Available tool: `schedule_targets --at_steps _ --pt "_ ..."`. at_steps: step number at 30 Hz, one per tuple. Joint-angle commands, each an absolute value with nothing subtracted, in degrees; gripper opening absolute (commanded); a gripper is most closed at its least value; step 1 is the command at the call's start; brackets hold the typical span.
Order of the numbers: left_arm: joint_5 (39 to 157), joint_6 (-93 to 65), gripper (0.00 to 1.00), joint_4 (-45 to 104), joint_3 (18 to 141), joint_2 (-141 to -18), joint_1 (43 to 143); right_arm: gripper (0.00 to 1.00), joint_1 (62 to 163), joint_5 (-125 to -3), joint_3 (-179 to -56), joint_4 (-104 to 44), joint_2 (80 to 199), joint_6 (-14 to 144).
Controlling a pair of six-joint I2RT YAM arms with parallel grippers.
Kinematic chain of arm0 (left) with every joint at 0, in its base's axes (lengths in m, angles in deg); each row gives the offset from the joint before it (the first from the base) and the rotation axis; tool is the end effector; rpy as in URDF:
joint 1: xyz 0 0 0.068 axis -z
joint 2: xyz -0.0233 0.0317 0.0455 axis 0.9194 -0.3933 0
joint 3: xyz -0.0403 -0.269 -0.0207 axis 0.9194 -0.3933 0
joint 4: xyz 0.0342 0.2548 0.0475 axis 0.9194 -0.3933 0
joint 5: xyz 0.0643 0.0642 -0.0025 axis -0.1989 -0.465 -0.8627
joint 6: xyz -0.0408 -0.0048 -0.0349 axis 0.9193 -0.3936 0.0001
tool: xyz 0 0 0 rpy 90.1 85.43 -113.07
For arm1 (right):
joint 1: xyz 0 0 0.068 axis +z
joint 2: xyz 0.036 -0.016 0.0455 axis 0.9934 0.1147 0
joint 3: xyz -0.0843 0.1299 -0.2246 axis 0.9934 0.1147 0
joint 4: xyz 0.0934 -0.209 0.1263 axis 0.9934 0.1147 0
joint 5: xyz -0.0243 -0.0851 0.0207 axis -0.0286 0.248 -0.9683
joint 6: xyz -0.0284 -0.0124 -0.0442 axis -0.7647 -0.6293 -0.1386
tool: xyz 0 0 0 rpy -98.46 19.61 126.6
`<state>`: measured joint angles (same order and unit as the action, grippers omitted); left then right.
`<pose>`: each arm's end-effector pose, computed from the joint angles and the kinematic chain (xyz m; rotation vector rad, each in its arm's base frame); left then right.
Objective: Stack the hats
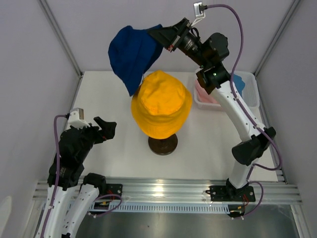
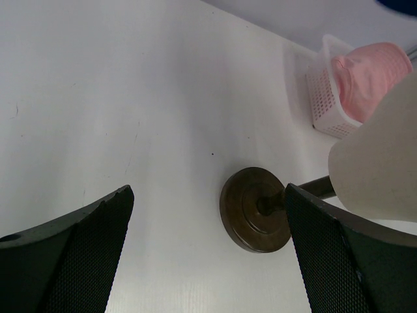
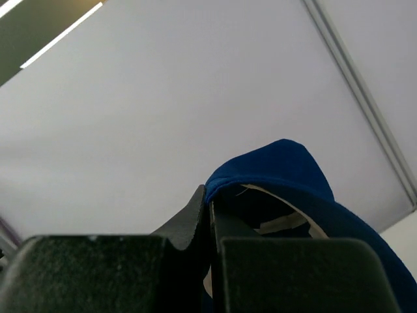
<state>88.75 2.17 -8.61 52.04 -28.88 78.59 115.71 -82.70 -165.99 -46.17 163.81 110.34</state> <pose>0.0923 -0.0184 0.3337 -0.2795 1.8515 -0.4619 0.3228 0.2228 0.5614 -0.2806 1.1435 1.5474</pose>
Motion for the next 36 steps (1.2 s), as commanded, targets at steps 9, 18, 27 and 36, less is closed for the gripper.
schedule_targets --at_steps 9,18,27,36 --pt "91.30 2.49 1.00 -6.62 51.43 -27.00 77.91 0.00 116.55 -83.98 -138.89 -49.65 137.51 107.31" --pt "90.69 2.93 0.99 -6.71 51.34 -25.68 77.91 0.00 116.90 -82.31 -127.82 -47.81 128.81 113.01" --pt "90.16 3.10 0.99 -6.62 51.25 -24.80 77.91 0.00 121.37 -75.11 -116.30 -51.05 120.72 117.33" --pt "90.42 4.07 1.00 -5.83 50.81 -23.48 77.91 0.00 130.96 -66.23 -118.49 -47.89 120.28 114.87"
